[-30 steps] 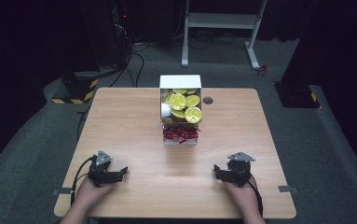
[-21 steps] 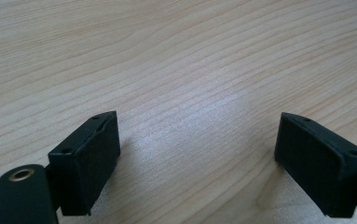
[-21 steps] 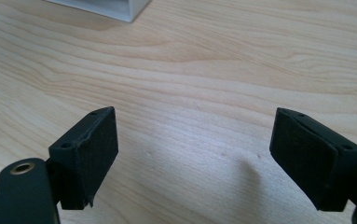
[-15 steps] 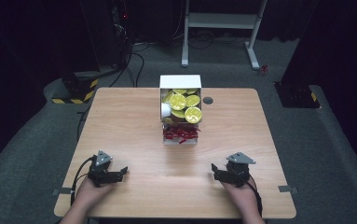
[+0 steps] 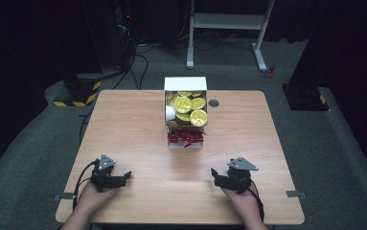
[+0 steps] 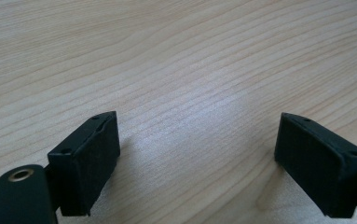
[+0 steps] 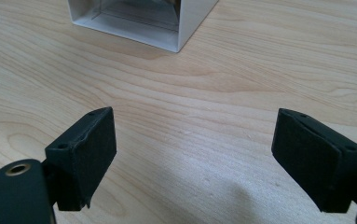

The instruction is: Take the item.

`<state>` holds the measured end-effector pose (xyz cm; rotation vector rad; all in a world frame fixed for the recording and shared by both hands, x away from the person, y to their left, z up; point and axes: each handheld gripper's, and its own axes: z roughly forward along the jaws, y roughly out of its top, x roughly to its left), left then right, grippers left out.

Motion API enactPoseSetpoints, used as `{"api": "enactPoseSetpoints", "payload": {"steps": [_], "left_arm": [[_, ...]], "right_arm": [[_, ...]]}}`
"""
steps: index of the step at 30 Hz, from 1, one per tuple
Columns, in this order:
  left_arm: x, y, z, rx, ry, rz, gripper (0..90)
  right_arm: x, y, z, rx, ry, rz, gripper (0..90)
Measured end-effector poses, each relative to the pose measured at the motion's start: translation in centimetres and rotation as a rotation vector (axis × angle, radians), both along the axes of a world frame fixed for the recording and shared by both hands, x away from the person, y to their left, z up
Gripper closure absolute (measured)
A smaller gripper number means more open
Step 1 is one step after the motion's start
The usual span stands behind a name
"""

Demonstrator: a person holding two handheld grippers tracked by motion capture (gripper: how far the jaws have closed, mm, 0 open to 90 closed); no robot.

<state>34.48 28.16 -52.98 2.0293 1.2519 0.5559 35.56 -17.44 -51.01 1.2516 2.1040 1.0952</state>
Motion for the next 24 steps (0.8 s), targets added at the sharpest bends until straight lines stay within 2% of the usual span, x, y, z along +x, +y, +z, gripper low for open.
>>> {"api": "enactPoseSetpoints", "payload": {"steps": [2, 6, 9, 10, 15, 19, 20, 24], "left_arm": [[0.0, 0.0, 0.0, 0.000, 0.000, 0.000, 14.4], [0.0, 0.0, 0.0, 0.000, 0.000, 0.000, 14.4], [0.0, 0.0, 0.0, 0.000, 0.000, 0.000, 14.4], [0.0, 0.0, 0.0, 0.000, 0.000, 0.000, 14.4], [0.0, 0.0, 0.0, 0.000, 0.000, 0.000, 14.4], [0.0, 0.0, 0.0, 0.000, 0.000, 0.000, 14.4], [0.0, 0.0, 0.0, 0.000, 0.000, 0.001, 14.4], [0.0, 0.0, 0.0, 0.000, -0.002, 0.002, 14.4]], "right_arm": [[0.1, 0.1, 0.0, -0.015, -0.010, 0.021, 13.7], [-0.1, 0.3, 0.0, -0.025, -0.004, 0.027, 13.7], [-0.2, 0.4, 0.1, -0.019, 0.014, 0.031, 13.5], [-0.2, 0.5, 0.1, -0.018, 0.035, 0.038, 13.4], [0.0, 0.4, 0.3, 0.008, 0.044, 0.046, 13.6], [-0.1, 0.4, 0.6, 0.005, 0.024, 0.050, 13.5], [-0.4, 0.6, 0.7, 0.010, -0.004, 0.052, 13.2], [-0.6, 0.7, 1.1, 0.018, -0.027, 0.067, 13.1]]}}
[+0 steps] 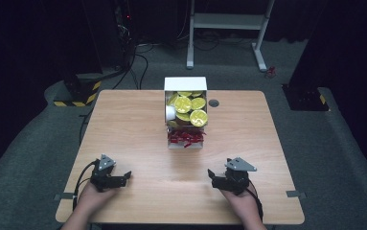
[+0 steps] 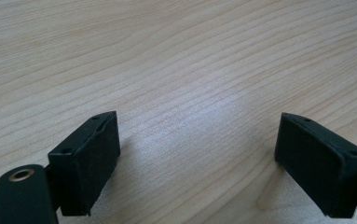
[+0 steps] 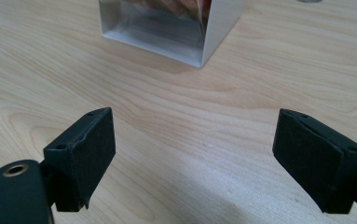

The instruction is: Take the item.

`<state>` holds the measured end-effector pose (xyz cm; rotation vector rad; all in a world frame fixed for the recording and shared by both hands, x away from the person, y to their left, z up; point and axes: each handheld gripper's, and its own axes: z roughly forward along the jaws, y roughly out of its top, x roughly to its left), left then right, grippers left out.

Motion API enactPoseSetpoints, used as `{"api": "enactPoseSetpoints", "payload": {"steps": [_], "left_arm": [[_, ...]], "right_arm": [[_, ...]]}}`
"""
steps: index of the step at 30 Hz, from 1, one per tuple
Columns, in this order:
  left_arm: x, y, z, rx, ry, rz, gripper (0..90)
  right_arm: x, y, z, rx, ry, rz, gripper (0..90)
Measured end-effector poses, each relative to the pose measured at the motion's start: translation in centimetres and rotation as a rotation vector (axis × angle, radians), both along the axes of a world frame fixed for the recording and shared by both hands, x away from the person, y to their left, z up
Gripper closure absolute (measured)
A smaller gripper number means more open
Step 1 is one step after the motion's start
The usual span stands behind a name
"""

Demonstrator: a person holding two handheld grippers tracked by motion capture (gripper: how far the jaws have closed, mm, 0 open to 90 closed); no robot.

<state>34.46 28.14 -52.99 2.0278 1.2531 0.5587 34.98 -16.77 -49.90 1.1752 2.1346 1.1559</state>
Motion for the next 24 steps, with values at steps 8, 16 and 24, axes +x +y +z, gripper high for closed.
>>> {"api": "enactPoseSetpoints", "payload": {"steps": [8, 16, 24], "left_arm": [[0.0, 0.1, 0.0, 0.005, 0.002, -0.005, 14.4], [0.0, 0.1, 0.0, 0.005, 0.004, -0.005, 14.5], [-0.1, 0.1, 0.0, 0.002, 0.003, -0.006, 14.7]], "right_arm": [[-0.3, 0.1, 1.7, 0.053, -0.038, 0.023, 12.6], [-0.1, 0.8, 4.5, 0.051, -0.065, 0.032, 13.0], [0.5, 1.6, 7.3, 0.058, -0.117, 0.053, 13.5]]}}
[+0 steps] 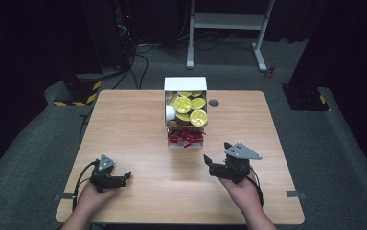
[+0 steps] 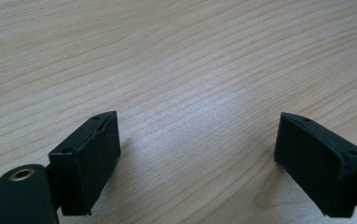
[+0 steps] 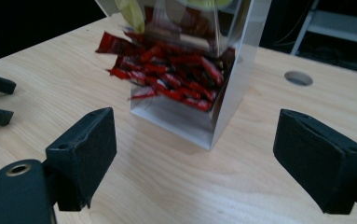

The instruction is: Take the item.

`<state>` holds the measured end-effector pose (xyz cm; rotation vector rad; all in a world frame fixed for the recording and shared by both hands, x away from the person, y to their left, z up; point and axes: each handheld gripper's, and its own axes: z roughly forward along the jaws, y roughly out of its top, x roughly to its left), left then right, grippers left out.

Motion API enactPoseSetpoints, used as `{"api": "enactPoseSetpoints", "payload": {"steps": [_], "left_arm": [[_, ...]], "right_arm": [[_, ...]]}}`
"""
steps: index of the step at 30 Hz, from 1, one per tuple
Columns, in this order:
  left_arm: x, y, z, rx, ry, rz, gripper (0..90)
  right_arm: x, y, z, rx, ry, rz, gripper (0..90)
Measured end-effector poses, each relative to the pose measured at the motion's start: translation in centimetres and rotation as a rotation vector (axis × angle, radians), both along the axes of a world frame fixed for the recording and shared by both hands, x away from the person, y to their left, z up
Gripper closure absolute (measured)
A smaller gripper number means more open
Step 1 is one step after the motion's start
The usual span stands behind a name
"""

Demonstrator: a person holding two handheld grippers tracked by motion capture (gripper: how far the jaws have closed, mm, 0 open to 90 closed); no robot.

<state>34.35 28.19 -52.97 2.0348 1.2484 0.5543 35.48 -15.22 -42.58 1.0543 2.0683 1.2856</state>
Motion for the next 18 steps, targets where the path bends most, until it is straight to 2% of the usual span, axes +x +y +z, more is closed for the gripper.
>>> {"api": "enactPoseSetpoints", "payload": {"steps": [1, 2, 4, 9, 12, 14, 16, 18], "left_arm": [[0.0, 0.0, 0.0, 0.000, 0.000, 0.000, 14.7], [0.0, 0.0, 0.0, 0.003, -0.002, -0.002, 14.7], [0.0, 0.0, 0.0, 0.003, -0.002, -0.002, 14.5], [0.0, 0.0, 0.0, 0.003, -0.002, -0.003, 14.5], [0.0, 0.0, 0.0, 0.001, -0.002, -0.001, 14.7], [-0.1, 0.0, 0.0, 0.000, 0.001, 0.000, 14.7], [-0.1, 0.0, 0.0, 0.000, 0.001, 0.000, 14.7], [0.0, 0.0, 0.0, -0.002, 0.002, -0.001, 14.6]], "right_arm": [[0.0, 0.0, 0.0, 0.000, 0.000, 0.000, 13.5], [0.2, 0.3, 0.7, -0.018, -0.013, 0.002, 13.5], [0.3, 0.5, 1.3, -0.028, -0.023, 0.009, 13.5], [0.7, 0.6, 2.4, -0.011, -0.028, 0.012, 13.5], [0.9, 0.7, 3.2, -0.003, -0.057, 0.011, 13.5], [1.2, 0.7, 3.5, 0.000, -0.060, 0.016, 13.6], [1.3, 0.7, 3.8, 0.000, -0.055, 0.013, 13.5], [1.6, 0.8, 4.6, -0.012, -0.070, 0.018, 13.6]]}}
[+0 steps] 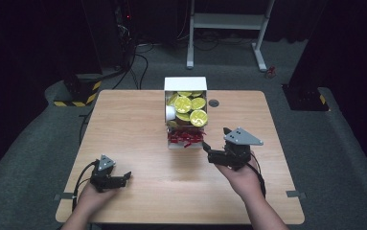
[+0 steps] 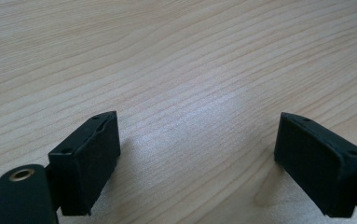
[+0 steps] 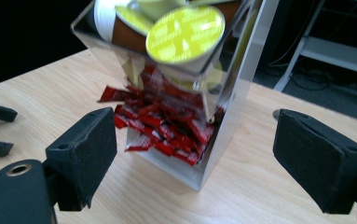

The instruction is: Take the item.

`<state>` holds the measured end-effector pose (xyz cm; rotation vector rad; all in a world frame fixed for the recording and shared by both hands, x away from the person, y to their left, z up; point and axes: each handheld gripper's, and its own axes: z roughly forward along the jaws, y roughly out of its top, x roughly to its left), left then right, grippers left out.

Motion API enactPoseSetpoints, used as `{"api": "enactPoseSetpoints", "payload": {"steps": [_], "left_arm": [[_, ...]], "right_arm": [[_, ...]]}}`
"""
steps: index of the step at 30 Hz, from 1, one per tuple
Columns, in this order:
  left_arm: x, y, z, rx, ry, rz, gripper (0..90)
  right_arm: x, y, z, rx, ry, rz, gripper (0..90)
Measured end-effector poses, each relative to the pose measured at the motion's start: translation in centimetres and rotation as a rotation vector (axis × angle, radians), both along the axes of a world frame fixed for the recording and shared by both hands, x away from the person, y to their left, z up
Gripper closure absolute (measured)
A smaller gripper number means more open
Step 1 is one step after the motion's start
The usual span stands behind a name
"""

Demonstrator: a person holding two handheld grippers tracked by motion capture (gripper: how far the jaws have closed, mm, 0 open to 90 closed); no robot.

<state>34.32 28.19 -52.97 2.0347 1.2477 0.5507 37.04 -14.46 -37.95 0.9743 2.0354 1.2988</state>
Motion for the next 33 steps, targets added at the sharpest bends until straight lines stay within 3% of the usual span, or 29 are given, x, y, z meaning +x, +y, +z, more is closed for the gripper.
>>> {"api": "enactPoseSetpoints", "payload": {"steps": [9, 21, 33], "left_arm": [[0.0, 0.0, 0.0, 0.000, 0.000, 0.000, 14.6], [0.1, 0.0, 0.0, 0.003, -0.002, -0.006, 14.7], [-0.1, 0.0, 0.0, 0.001, 0.001, -0.009, 14.8]], "right_arm": [[0.7, 0.1, 2.7, 0.046, -0.012, 0.000, 13.9], [2.0, 0.9, 5.2, 0.045, -0.027, -0.011, 14.4], [3.4, 2.8, 5.7, 0.019, -0.033, 0.010, 14.3]]}}
